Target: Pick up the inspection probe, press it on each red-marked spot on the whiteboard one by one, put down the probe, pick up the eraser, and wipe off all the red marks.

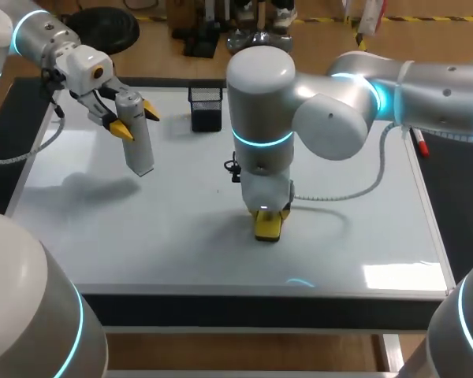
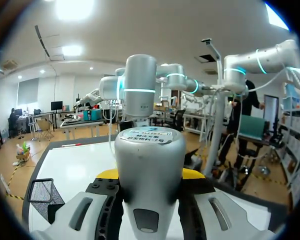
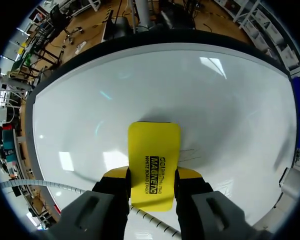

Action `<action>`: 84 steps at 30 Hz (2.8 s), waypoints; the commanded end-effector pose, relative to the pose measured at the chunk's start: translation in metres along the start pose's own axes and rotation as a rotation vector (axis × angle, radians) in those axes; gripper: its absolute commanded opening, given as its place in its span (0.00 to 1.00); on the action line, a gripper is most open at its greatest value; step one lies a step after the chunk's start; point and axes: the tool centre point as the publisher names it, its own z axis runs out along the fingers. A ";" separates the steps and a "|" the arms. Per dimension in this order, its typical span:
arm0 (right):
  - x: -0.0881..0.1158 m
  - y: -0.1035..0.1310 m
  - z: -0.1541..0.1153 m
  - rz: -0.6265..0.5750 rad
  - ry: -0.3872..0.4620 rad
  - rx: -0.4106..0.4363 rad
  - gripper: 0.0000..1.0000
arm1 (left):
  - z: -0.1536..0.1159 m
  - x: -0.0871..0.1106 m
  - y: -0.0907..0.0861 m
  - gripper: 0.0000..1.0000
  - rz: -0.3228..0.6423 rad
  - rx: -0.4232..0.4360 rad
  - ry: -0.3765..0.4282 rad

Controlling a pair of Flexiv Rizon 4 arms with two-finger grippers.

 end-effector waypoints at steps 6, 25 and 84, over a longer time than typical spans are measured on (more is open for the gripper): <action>0.009 -0.003 -0.003 -0.007 -0.005 0.021 0.00 | -0.001 0.000 -0.001 0.00 0.001 0.000 0.002; 0.007 -0.031 -0.038 -0.046 -0.079 0.031 0.00 | -0.001 0.000 -0.001 0.00 0.001 0.000 0.002; -0.011 -0.214 -0.052 -0.145 -0.076 0.084 0.00 | -0.001 0.000 -0.001 0.00 0.001 0.000 0.002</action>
